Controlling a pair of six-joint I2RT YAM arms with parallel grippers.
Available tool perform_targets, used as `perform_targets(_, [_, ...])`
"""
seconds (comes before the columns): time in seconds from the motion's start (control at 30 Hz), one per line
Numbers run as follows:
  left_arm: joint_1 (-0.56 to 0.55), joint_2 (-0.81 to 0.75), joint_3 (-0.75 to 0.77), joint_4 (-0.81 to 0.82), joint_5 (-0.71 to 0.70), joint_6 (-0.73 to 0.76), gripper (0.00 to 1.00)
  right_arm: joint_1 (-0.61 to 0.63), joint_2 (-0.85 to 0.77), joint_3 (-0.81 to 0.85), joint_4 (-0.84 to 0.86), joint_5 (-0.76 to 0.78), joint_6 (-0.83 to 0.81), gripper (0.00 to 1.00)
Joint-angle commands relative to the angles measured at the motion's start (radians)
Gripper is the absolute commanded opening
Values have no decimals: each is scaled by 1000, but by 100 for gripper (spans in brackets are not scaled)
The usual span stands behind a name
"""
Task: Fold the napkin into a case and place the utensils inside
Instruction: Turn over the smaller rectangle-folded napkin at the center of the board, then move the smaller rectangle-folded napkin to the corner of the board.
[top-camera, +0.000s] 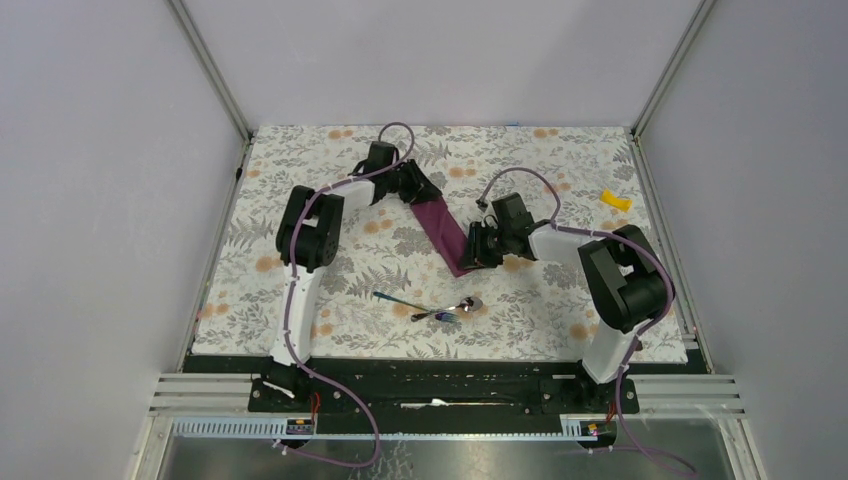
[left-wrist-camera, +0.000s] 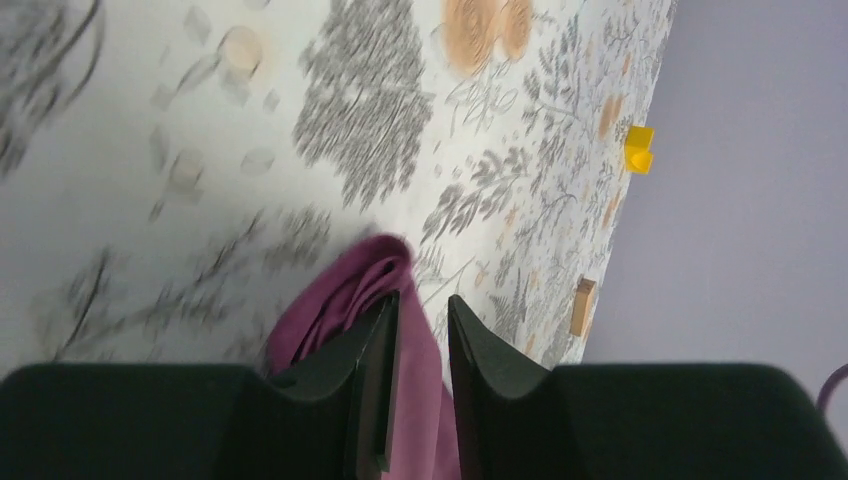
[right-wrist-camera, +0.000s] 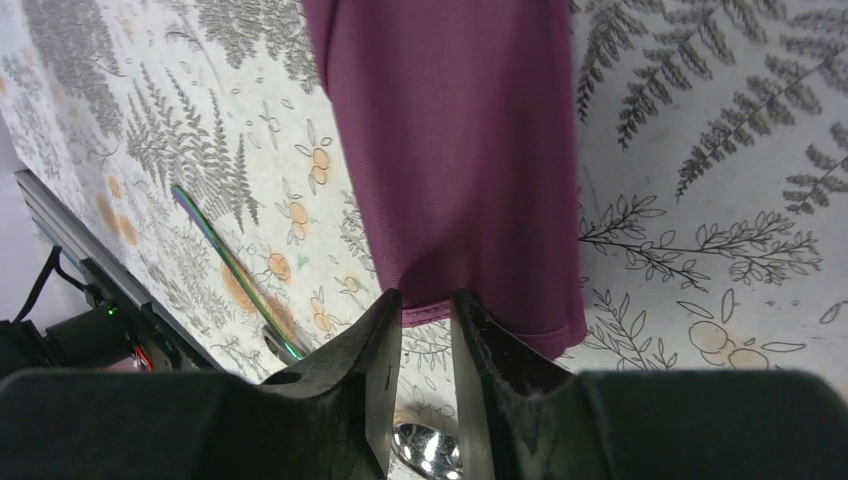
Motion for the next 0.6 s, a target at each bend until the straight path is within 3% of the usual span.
perform_targets(0.0, [-10,134,196,-146,-24,101,30,53,21,-21,38,63,58,32])
perform_targets(0.17, [-42,206,336,-232,39,171,30,73,-24,-14,41,75,82,34])
perform_targets(0.3, [-75,221,427,-252,115,184,33,72,-42,62,-34,66,47,44])
perform_targets(0.43, [-76,107,424,-332,86,240,38,73,-65,170,-179,96,-131,61])
perform_targets(0.57, [-36,-77,382,-392,33,263,45,77,-80,218,-237,203,-238,71])
